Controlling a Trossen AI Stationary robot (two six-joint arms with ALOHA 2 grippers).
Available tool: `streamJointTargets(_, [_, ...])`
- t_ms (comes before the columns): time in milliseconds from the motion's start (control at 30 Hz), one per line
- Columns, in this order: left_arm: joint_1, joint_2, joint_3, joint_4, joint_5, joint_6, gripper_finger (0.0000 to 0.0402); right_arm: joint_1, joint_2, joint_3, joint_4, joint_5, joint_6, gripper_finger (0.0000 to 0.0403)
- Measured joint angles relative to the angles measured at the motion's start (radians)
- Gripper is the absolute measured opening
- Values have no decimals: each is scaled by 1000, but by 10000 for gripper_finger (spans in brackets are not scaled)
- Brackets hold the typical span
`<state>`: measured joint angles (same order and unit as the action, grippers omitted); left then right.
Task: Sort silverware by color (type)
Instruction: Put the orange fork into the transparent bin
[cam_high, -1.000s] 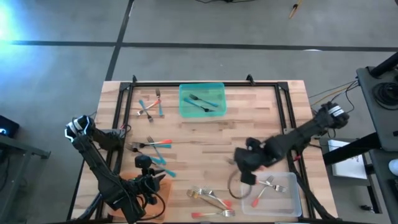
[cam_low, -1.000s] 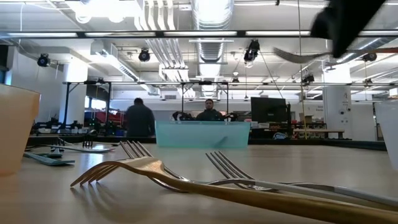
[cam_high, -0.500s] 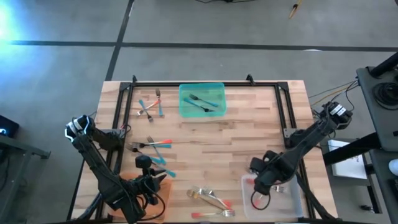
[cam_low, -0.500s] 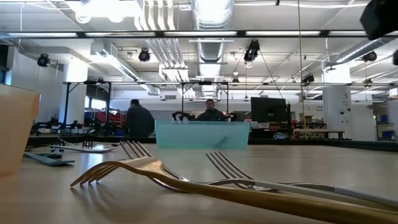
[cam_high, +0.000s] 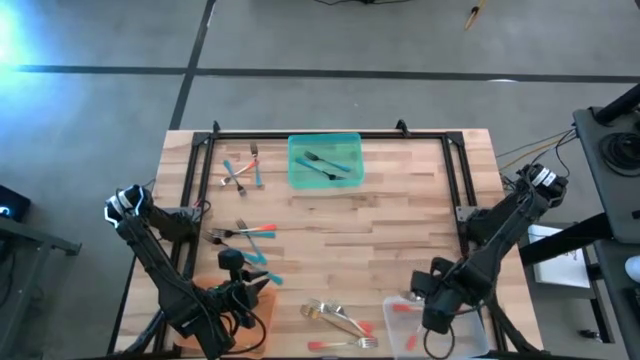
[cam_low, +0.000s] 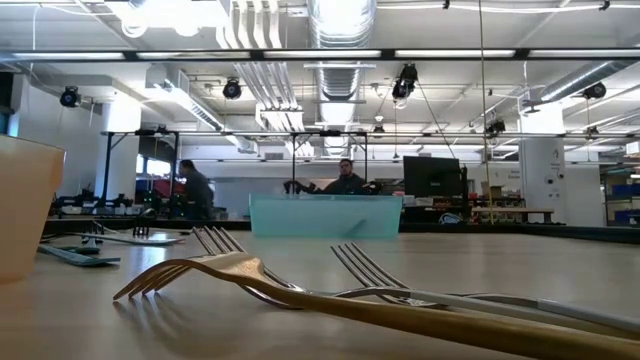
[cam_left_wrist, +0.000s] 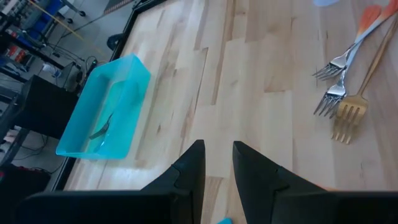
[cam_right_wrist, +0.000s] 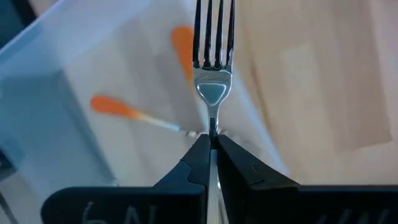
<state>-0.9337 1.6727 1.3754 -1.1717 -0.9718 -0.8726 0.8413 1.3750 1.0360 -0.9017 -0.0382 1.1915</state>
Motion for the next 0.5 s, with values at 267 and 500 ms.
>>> streamJointTargets(267, [0,0,-4,-1,-14,0,65,92,8,-8,168,-66,25,11])
streamJointTargets(500, [10,0,-4,5,-35,26,65,99,38,-9,110,24,69,30])
